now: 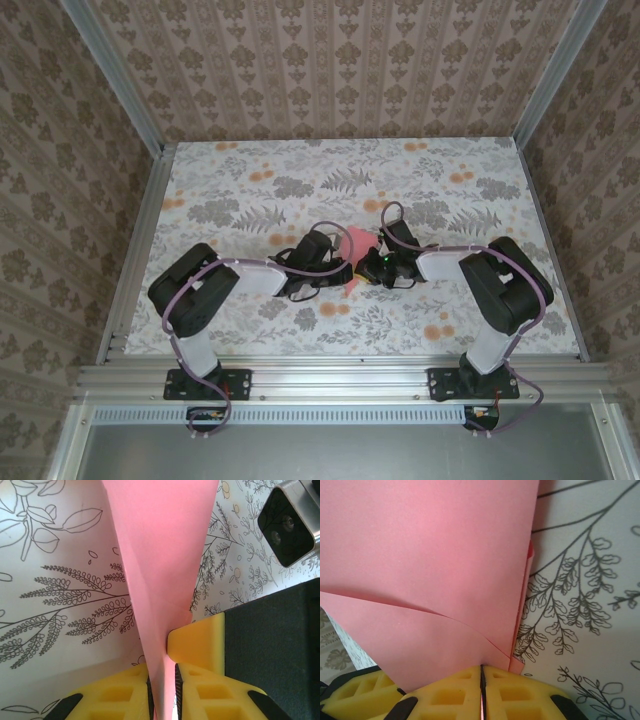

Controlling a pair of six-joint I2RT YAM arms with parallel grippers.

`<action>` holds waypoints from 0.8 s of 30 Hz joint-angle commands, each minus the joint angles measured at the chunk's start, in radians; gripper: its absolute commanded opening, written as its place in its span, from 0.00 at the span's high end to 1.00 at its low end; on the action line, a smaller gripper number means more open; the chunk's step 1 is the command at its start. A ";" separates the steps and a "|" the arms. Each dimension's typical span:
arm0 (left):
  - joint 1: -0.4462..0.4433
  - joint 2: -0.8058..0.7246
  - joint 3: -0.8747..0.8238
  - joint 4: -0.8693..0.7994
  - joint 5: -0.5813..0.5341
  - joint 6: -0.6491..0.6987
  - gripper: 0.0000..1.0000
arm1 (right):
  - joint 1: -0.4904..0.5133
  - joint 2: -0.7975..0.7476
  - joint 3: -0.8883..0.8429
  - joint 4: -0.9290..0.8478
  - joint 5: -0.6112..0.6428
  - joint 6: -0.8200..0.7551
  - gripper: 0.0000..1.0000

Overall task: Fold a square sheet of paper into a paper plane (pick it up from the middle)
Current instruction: Fold the wing for the fifth time at the center of the table.

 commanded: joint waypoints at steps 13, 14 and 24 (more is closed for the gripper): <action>-0.022 -0.019 -0.023 -0.048 -0.026 0.127 0.90 | 0.004 -0.012 -0.020 -0.031 0.051 0.068 0.87; -0.022 -0.020 -0.018 -0.062 -0.028 0.147 0.90 | 0.001 -0.019 -0.014 -0.036 0.047 0.064 0.86; -0.047 -0.022 0.040 -0.224 -0.084 0.380 0.97 | -0.028 -0.085 0.042 -0.089 0.044 0.036 0.83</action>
